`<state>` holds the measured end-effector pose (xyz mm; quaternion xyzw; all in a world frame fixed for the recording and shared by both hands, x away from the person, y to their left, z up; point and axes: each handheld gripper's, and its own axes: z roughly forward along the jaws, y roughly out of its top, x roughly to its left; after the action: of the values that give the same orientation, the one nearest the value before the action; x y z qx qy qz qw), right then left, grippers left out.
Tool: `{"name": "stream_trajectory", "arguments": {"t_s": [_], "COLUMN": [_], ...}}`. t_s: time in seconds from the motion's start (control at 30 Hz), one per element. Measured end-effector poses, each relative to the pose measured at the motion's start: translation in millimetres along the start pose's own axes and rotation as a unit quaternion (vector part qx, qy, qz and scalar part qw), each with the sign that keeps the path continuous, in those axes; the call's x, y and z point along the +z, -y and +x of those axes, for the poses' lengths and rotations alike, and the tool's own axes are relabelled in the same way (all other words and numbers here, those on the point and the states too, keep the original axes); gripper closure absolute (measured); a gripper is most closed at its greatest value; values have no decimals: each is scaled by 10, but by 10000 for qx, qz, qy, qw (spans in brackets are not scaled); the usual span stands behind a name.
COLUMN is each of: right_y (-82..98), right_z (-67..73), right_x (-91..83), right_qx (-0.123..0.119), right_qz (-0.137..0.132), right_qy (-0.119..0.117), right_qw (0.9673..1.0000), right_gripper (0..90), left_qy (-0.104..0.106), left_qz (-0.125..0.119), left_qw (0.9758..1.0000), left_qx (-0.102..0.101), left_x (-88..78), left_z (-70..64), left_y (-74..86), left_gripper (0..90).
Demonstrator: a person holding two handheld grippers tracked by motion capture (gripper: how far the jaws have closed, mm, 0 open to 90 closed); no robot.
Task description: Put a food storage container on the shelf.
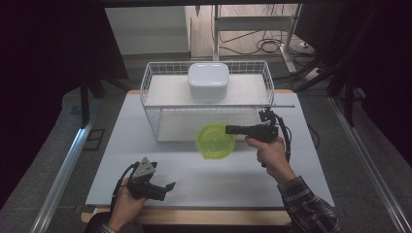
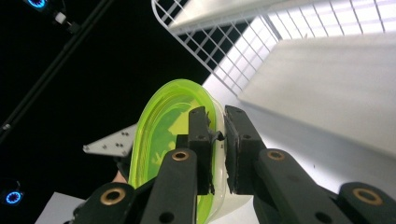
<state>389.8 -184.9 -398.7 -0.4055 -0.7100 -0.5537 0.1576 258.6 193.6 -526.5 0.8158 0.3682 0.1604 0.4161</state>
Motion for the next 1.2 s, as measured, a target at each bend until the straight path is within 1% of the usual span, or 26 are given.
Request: {"name": "stream_trajectory", "arguments": {"t_s": [0.03, 0.07, 0.17, 0.23, 0.27, 0.3, 0.4, 0.43, 0.47, 0.57, 0.6, 0.7, 0.73, 0.77, 0.8, 0.83, 0.87, 1.0, 1.03, 1.07, 1.1, 1.13, 1.17, 1.2], "right_y": [0, -60, -157, -189, -222, -296, -384, -384, -444, -538, -538, -635, -705, -705, -784, -784, -845, -981, -981, -1047, -1047, -1119, -1119, -1157], "right_z": [0, 33, 97, 116, 137, 188, 244, 244, 285, 351, 351, 427, 472, 472, 510, 510, 536, 577, 577, 590, 590, 603, 603, 611], "right_x": [0, -30, -79, -92, -110, -145, -187, -187, -215, -258, -258, -288, -300, -300, -312, -312, -318, -319, -319, -309, -309, -294, -294, -288], "right_qx": [0, -31, -21, -46, -68, -95, -116, -116, -123, -180, -180, -245, -275, -275, -292, -292, -277, -246, -246, -255, -255, -235, -235, -221], "right_qz": [0, -74, -150, -182, -201, -272, -339, -339, -408, -503, -503, -587, -640, -640, -708, -708, -757, -880, -880, -935, -935, -988, -988, -1011], "right_qy": [0, -17, -44, -60, -55, -53, -65, -65, -93, -100, -100, -62, -40, -40, -6, -6, 15, 66, 66, 102, 102, 122, 122, 144], "right_qw": [10000, 10000, 9999, 9998, 9998, 9996, 9993, 9993, 9990, 9985, 9985, 9980, 9976, 9976, 9971, 9971, 9967, 9958, 9958, 9952, 9952, 9948, 9948, 9945], "right_gripper": [819, 819, 818, 818, 818, 818, 818, 818, 819, 818, 818, 818, 819, 819, 818, 818, 819, 818, 818, 818, 818, 819, 819, 818], "left_qy": [0, 0, 1, 0, 2, 3, 7, 7, 8, 16, 16, 12, 8, 11, 26, 26, 39, 49, 54, 54, 56, 65, 65, 65], "left_qz": [0, 5, 13, 8, 23, 28, 50, 50, 64, 76, 76, 64, 60, 70, 71, 71, 69, 89, 86, 95, 103, 104, 104, 103], "left_qw": [10000, 10000, 10000, 10000, 10000, 10000, 10000, 10000, 10000, 10000, 10000, 10000, 10000, 10000, 10000, 10000, 10000, 9999, 9999, 9999, 9999, 9999, 9999, 9999], "left_qx": [0, 4, 13, 6, 9, 8, 9, 9, 13, 2, 2, -13, -16, -20, -29, -29, -31, -20, -29, -23, -22, -38, -38, -40], "left_x": [0, 2, 4, 10, 10, 12, 19, 19, 22, 26, 26, 21, 20, 17, 17, 17, 17, 19, 21, 21, 21, 20, 20, 19], "left_z": [0, -1, 3, 3, 3, 1, -3, -3, -2, -4, -4, 1, 2, 4, 5, 5, 4, 5, 3, 4, 4, 2, 2, 2], "left_y": [0, 1, 1, 3, 3, 3, 4, 4, 5, 5, 5, 5, 6, 5, 5, 5, 5, 5, 5, 5, 5, 6, 6, 6], "left_gripper": [0, 0, 0, 0, 0, 0, 0, 0, 0, 0, 0, 0, 0, 0, 0, 0, 0, 0, 0, 0, 0, 0, 0, 0]}}
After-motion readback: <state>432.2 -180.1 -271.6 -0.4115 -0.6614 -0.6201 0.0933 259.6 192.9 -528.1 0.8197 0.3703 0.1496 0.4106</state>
